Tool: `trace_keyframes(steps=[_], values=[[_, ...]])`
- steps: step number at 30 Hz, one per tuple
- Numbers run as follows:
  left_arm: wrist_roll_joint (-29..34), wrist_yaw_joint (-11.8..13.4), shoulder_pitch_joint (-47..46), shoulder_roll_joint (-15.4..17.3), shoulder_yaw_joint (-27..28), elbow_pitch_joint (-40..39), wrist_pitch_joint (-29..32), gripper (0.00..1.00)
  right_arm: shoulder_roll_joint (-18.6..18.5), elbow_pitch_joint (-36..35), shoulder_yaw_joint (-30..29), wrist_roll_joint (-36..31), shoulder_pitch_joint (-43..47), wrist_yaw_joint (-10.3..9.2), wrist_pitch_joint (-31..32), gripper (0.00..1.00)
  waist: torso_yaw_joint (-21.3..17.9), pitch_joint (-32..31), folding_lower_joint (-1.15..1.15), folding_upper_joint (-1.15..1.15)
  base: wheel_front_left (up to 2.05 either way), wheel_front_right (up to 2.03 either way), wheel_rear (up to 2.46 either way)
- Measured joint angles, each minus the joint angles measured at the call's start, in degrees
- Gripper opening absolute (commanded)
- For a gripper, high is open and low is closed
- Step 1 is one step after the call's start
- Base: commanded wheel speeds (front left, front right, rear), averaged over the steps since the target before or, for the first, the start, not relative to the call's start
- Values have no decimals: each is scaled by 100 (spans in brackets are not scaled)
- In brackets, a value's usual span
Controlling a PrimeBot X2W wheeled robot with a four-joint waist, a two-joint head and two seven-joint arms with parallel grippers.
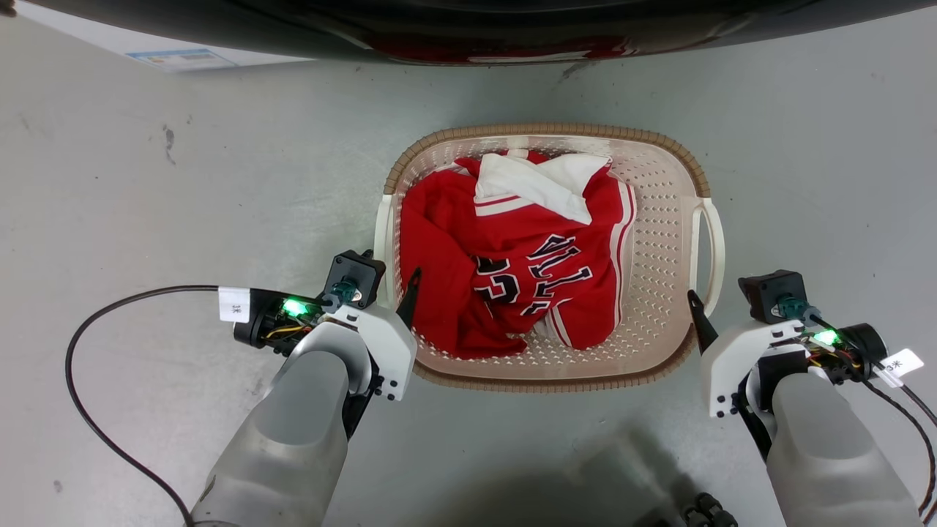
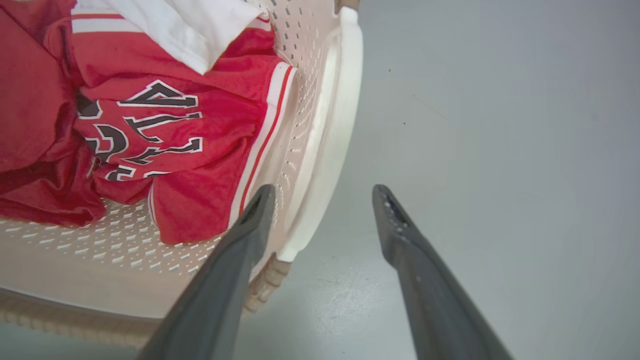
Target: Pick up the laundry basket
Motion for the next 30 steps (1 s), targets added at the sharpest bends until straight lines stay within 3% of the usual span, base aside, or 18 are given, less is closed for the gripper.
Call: trace_keyframes(steps=[9,10,11,30], values=[[-2,11,-81,9,-47,-8,0,100,3,392,371,459,-175,0,0,100,5,164,0,0,0,0,0],[-5,-1,-90,11,-56,-14,0,0,10,412,409,503,-182,0,-1,30,0,169,0,0,0,0,0],[-7,-5,-95,15,-66,-13,0,0,11,420,443,541,-200,0,-1,0,-8,170,0,0,0,0,0],[-257,-103,52,18,-159,328,1,0,4,813,587,628,-158,-2,1,0,4,-527,0,0,0,0,0]])
